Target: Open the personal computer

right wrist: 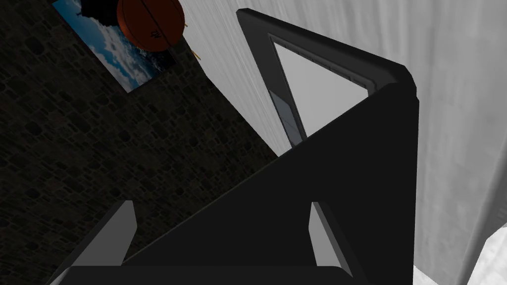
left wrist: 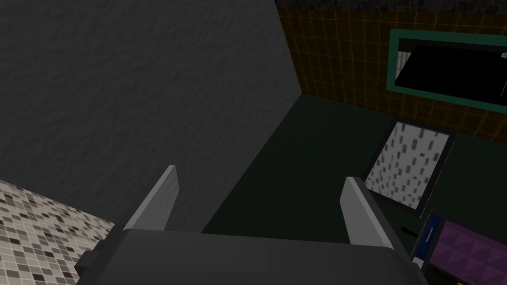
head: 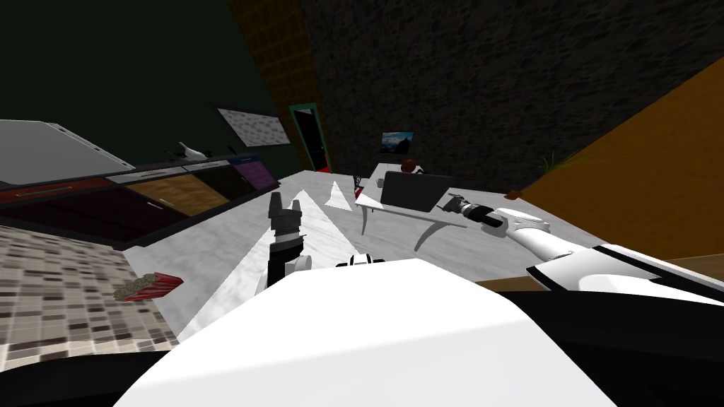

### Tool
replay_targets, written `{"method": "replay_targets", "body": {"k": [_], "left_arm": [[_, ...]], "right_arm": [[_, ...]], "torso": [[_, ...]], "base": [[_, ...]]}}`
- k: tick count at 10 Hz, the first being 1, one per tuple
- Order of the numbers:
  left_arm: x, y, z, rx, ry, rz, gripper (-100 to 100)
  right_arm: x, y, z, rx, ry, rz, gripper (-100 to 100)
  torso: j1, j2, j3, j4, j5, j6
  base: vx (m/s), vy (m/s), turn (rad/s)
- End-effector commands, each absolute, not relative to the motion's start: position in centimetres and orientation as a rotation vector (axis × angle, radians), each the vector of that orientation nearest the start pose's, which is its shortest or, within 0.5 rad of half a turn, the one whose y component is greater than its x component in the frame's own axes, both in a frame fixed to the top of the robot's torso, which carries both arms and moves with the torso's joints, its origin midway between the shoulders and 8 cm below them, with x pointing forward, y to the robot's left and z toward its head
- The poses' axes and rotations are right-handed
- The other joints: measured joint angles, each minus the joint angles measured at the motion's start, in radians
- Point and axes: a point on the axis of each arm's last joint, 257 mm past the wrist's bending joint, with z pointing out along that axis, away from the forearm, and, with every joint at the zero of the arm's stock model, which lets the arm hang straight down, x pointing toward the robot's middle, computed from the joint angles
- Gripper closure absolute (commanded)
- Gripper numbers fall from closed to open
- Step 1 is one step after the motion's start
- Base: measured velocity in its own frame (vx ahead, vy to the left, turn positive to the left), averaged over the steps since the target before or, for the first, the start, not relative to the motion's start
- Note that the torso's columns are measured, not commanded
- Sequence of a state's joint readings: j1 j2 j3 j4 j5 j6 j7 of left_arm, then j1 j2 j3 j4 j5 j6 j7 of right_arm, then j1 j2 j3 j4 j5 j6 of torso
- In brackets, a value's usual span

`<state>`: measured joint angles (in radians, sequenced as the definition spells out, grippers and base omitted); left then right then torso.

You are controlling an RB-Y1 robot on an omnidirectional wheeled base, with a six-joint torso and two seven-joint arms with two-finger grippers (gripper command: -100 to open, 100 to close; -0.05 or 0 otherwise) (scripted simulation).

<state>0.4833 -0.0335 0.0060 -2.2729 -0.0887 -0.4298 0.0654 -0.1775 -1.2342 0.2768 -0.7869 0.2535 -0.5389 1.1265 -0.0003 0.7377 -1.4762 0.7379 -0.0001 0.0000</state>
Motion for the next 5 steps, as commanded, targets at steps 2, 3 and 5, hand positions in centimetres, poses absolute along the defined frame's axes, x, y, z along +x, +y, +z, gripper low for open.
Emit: {"method": "replay_targets", "body": {"k": [2,3,5], "left_arm": [[35.9,27.6,1.3,-0.705,0.659,-1.289,0],[35.9,27.6,1.3,-0.705,0.659,-1.289,0],[35.9,27.6,1.3,-0.705,0.659,-1.289,0]], "right_arm": [[48.6,-66.7,-13.1,-1.001,1.663,-0.827,-100],[48.7,-67.0,-11.9,-1.03,1.647,-0.853,-100],[48.7,-67.6,-9.1,-1.096,1.608,-0.911,-100]], "torso": [[0.0,0.001,0.0,0.0,0.0,0.0],[0.0,0.0,0.0,0.0,0.0,0.0],[0.001,0.0,0.0,0.0,0.0,0.0]], "base": [[0.005,0.041,-0.027],[0.002,0.049,-0.027],[0.01,0.058,-0.031]]}}
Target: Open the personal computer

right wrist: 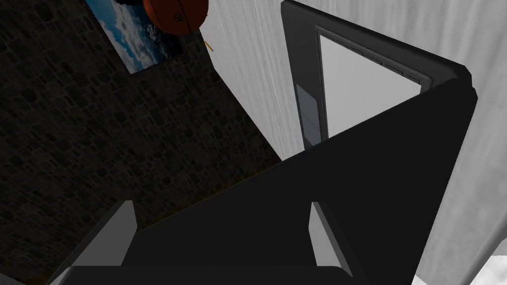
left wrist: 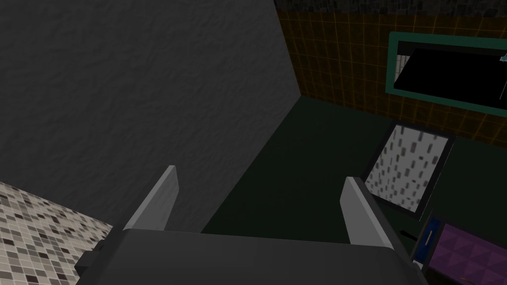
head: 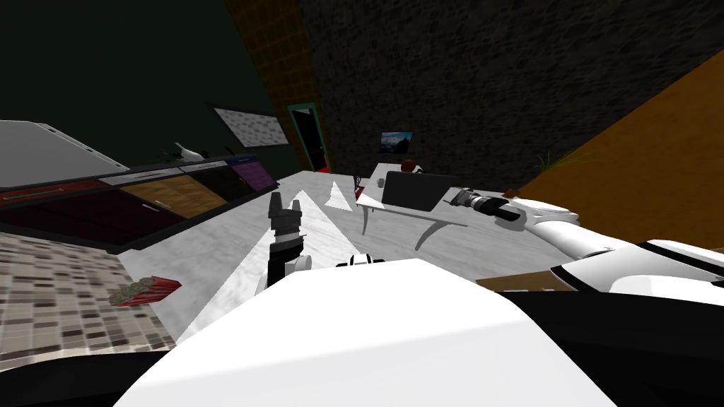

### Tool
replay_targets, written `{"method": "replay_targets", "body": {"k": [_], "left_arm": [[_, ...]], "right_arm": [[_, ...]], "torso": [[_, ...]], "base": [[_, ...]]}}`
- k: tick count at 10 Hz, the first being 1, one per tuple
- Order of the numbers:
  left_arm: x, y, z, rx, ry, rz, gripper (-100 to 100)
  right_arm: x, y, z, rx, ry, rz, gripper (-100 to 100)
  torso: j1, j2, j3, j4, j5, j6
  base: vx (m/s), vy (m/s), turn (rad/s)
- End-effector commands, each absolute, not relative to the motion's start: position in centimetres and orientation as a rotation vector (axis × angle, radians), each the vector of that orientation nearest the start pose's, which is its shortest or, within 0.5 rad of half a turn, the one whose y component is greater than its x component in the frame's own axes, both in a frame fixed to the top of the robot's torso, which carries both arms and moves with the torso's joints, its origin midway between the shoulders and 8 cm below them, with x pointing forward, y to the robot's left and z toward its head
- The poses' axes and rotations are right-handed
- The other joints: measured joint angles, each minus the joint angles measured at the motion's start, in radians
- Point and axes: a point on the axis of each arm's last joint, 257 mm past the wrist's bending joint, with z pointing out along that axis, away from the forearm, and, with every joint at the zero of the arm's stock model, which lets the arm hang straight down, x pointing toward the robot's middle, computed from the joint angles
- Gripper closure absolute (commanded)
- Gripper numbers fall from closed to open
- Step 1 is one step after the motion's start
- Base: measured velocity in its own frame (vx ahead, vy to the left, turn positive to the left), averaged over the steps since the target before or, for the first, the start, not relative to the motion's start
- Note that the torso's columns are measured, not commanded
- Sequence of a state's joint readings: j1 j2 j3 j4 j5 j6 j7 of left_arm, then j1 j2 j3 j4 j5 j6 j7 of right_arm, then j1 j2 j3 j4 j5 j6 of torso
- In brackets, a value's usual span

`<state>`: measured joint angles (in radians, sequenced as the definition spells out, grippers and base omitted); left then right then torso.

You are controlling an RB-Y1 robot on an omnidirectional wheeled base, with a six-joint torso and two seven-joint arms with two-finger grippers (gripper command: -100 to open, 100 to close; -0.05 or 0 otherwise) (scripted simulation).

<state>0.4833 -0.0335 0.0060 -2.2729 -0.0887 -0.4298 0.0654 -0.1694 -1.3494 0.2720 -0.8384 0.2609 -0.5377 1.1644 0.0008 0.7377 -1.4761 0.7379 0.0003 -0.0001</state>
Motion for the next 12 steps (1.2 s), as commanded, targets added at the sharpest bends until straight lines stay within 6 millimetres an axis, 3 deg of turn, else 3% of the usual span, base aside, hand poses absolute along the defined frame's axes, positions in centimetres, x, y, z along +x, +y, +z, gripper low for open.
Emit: {"method": "replay_targets", "body": {"k": [1,8,9,10,12], "left_arm": [[35.9,27.6,1.3,-0.705,0.659,-1.289,0],[35.9,27.6,1.3,-0.705,0.659,-1.289,0],[35.9,27.6,1.3,-0.705,0.659,-1.289,0],[35.9,27.6,1.3,-0.705,0.659,-1.289,0],[35.9,27.6,1.3,-0.705,0.659,-1.289,0]], "right_arm": [[48.7,-67.9,-7.6,-1.131,1.587,-0.944,-100],[48.6,-68.9,-1.2,-1.271,1.498,-1.08,-100],[48.6,-68.9,-1.2,-1.271,1.498,-1.08,-100],[48.5,-69.1,0.4,-1.304,1.476,-1.114,-100],[48.6,-68.8,-0.1,-1.291,1.484,-1.099,-100]], "torso": [[0.0,0.0,0.0,0.0,0.0,0.0],[0.0,0.0,0.0,0.0,0.0,0.0],[0.0,0.0,0.0,0.0,0.0,0.0],[-0.001,0.0,0.0,0.0,0.0,0.0],[-0.002,0.0,0.0,0.0,-0.001,0.0]], "base": [[0.02,0.066,-0.034],[0.007,0.044,-0.022],[0.007,0.038,-0.016],[0.004,0.048,-0.023],[0.002,0.015,-0.004]]}}
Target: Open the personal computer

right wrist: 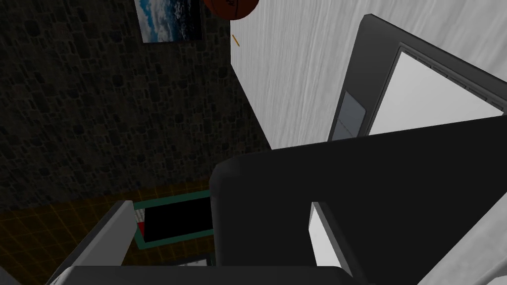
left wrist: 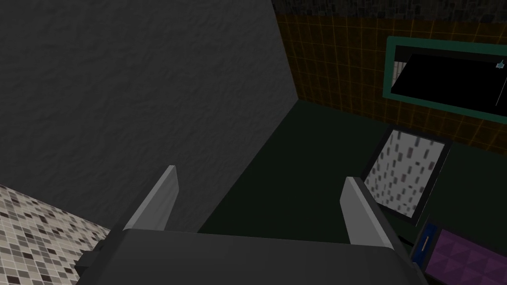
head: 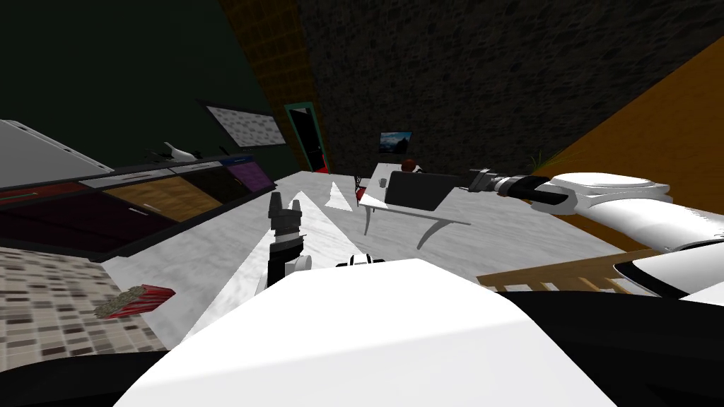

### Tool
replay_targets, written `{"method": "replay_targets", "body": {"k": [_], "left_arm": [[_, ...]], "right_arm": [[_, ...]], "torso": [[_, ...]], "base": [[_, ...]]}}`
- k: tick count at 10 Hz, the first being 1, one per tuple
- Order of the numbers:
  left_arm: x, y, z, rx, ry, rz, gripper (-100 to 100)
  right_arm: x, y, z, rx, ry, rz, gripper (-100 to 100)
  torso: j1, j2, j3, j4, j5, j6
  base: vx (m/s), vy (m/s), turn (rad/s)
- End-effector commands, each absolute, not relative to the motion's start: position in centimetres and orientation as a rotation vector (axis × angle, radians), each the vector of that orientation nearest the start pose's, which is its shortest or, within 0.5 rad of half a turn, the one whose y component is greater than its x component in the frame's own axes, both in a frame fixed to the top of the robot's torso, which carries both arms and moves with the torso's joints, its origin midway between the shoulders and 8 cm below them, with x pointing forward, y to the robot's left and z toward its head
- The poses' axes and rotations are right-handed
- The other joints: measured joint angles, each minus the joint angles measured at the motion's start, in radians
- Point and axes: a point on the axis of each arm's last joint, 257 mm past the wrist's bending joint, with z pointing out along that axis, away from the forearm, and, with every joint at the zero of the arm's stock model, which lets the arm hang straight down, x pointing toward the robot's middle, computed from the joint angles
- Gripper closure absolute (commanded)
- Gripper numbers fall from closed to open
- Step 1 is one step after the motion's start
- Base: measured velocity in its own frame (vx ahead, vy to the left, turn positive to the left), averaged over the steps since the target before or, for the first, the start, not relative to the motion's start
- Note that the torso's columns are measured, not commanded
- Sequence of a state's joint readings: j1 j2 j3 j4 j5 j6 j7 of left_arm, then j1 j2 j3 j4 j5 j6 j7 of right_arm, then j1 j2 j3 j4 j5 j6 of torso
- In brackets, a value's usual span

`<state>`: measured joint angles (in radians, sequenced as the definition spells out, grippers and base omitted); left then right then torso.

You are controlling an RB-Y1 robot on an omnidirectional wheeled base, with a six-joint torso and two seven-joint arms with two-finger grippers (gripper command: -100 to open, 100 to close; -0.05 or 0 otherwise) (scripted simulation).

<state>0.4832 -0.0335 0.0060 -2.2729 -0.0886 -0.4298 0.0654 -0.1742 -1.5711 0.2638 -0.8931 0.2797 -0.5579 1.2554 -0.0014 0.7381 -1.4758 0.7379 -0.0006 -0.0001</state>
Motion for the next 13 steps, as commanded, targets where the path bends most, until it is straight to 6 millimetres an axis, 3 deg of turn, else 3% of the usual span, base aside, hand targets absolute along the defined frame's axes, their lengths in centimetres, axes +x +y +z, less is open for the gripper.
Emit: {"method": "replay_targets", "body": {"k": [1,13], "left_arm": [[35.9,27.6,1.3,-0.705,0.659,-1.289,0],[35.9,27.6,1.3,-0.705,0.659,-1.289,0]], "right_arm": [[48.6,-68.8,-0.1,-1.291,1.484,-1.099,100],[41.9,-69.7,0.0,-1.398,1.748,-0.854,100]], "torso": [[-0.001,0.0,0.0,0.0,0.0,0.0],[0.001,-0.002,-0.001,-0.001,-0.001,-0.003]], "base": [[0.0,0.0,0.0],[0.106,-0.037,0.031]]}}
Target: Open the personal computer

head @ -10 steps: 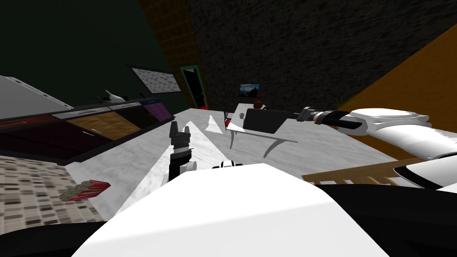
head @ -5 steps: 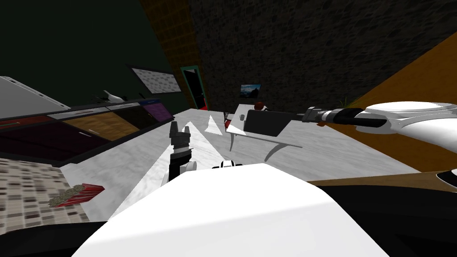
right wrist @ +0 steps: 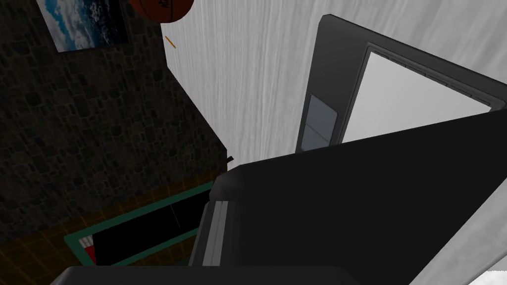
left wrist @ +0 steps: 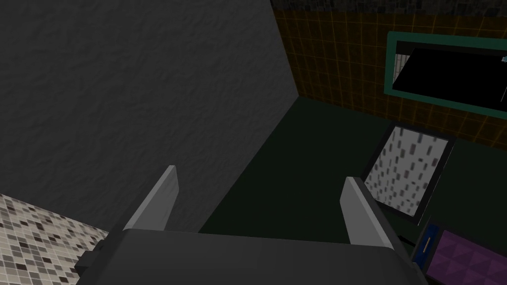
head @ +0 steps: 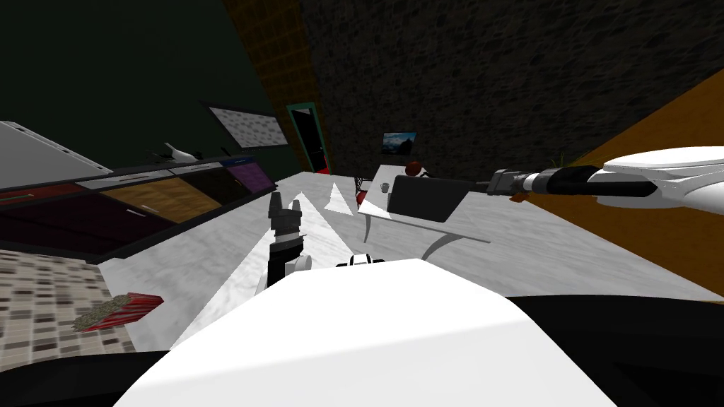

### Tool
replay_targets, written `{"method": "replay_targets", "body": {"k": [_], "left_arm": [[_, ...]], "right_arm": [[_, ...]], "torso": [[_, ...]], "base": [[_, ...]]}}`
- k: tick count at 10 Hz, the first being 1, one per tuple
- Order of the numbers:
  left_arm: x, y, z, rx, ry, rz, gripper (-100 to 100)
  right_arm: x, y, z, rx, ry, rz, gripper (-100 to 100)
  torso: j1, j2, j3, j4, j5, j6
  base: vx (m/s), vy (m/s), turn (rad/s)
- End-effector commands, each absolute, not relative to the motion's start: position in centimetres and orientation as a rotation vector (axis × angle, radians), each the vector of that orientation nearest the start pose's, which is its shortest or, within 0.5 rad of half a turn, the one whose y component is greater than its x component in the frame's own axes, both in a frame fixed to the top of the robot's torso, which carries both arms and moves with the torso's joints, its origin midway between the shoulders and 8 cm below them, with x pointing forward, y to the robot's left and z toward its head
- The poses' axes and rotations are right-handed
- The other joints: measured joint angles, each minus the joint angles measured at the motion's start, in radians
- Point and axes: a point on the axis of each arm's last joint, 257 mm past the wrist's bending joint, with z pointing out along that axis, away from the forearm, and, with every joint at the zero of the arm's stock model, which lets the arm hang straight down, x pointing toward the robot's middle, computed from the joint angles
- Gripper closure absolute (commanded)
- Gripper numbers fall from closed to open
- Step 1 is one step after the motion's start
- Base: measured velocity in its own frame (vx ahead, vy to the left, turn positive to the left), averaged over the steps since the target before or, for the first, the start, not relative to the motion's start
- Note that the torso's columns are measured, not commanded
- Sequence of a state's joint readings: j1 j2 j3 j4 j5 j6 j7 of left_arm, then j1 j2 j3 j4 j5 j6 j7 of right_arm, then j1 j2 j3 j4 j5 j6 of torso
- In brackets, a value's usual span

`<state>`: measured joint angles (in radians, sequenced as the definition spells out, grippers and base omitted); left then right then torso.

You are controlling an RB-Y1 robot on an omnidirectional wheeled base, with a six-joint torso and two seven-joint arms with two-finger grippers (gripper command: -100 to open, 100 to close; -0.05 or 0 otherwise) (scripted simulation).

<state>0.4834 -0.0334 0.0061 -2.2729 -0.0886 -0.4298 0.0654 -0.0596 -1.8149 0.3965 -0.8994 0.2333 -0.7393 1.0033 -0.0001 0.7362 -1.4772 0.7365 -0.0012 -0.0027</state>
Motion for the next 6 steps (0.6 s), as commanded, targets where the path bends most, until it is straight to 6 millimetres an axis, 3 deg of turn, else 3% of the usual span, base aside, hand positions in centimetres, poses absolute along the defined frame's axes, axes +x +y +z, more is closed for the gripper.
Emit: {"method": "replay_targets", "body": {"k": [1,5,6], "left_arm": [[35.9,27.6,1.3,-0.705,0.659,-1.289,0],[35.9,27.6,1.3,-0.705,0.659,-1.289,0],[35.9,27.6,1.3,-0.705,0.659,-1.289,0]], "right_arm": [[41.0,-69.7,-0.2,-1.406,1.788,-0.82,100],[40.1,-69.9,0.3,-1.409,1.826,-0.801,100],[39.7,-70.4,0.2,-1.412,1.847,-0.811,-100]], "torso": [[0.0,0.0,0.0,0.001,0.001,0.002],[0.0,0.003,0.002,0.002,0.001,0.003],[0.0,0.006,0.004,0.003,0.001,0.003]], "base": [[0.124,-0.041,0.056],[0.085,-0.021,0.016],[0.053,0.087,0.019]]}}
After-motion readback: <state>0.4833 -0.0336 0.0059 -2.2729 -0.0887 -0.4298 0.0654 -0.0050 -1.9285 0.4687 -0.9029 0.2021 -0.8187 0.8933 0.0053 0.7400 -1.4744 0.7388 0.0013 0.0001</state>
